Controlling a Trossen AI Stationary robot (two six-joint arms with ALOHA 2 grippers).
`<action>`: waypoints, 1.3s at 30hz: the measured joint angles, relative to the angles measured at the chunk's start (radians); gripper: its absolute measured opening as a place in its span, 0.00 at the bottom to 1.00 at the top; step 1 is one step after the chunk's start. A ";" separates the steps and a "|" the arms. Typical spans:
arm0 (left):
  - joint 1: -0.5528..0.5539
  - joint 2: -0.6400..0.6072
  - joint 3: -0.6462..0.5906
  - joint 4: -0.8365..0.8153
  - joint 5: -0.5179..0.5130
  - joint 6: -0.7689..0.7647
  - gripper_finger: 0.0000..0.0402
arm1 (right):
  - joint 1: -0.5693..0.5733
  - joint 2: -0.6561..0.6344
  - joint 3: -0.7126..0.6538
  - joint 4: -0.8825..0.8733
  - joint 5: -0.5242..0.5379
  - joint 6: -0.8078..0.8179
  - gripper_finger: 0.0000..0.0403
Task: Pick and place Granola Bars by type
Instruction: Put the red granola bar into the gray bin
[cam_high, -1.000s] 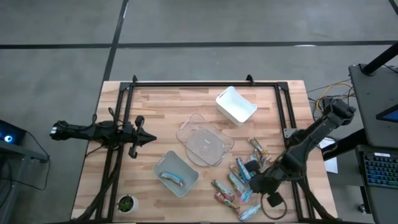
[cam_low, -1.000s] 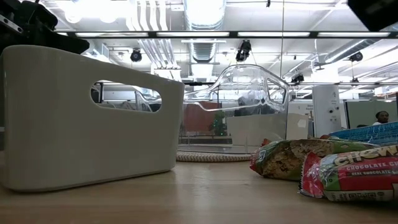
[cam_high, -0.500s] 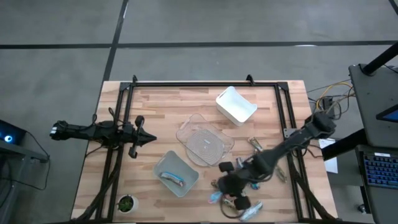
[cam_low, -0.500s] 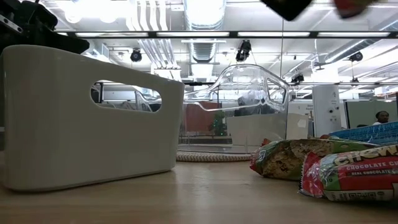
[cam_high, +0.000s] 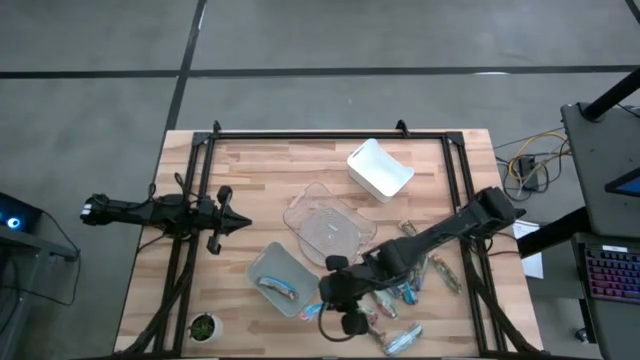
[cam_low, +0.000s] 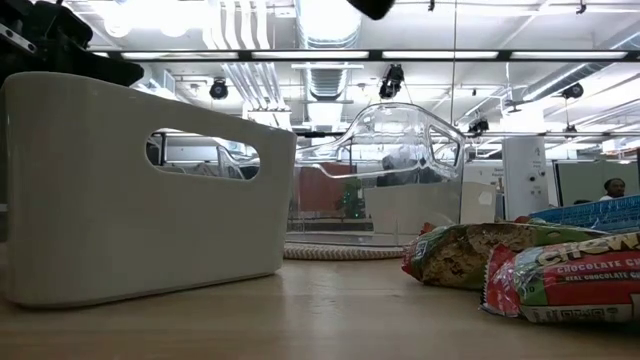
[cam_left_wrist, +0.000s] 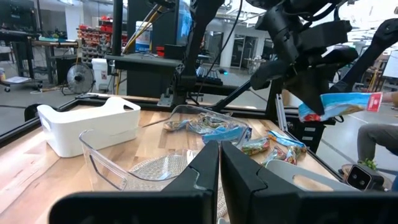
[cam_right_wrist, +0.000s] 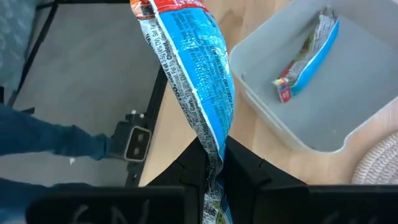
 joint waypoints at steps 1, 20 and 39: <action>0.000 0.000 0.000 0.000 0.000 0.000 0.00 | -0.003 0.010 0.014 0.001 -0.001 0.000 0.08; 0.000 0.005 0.000 0.000 0.000 0.000 0.00 | -0.134 0.134 0.342 -0.014 -0.024 0.034 0.08; 0.000 0.005 0.000 0.001 -0.003 0.000 0.00 | -0.210 0.160 0.337 -0.014 -0.015 0.350 0.08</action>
